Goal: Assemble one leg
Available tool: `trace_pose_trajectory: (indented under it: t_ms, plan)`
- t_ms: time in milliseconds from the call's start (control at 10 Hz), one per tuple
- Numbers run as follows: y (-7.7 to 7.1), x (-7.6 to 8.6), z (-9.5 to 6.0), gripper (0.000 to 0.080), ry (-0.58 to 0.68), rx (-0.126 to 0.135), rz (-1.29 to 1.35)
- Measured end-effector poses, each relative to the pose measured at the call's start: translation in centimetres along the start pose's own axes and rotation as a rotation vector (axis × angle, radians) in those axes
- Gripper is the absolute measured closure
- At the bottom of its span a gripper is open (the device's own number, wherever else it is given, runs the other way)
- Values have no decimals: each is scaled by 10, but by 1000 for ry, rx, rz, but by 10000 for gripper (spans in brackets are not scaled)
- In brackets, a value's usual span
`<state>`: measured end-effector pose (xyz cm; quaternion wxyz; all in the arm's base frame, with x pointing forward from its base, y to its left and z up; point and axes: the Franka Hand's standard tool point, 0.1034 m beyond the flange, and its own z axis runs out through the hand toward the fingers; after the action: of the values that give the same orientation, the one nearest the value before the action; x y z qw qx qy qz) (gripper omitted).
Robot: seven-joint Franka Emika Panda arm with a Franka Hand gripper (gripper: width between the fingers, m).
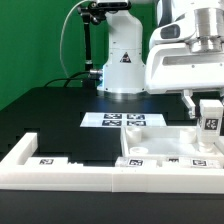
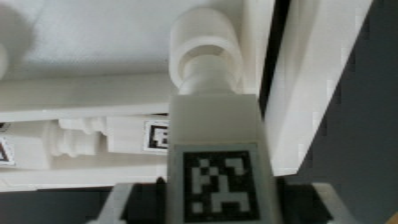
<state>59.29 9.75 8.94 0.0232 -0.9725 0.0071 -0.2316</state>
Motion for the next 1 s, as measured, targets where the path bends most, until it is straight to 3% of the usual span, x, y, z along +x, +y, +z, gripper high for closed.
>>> trace_pose_trajectory:
  t_ms: [500, 1000]
  plan:
    - [2, -13, 6, 512, -9, -5, -3]
    - [1, -14, 12, 511, 31, -8, -5]
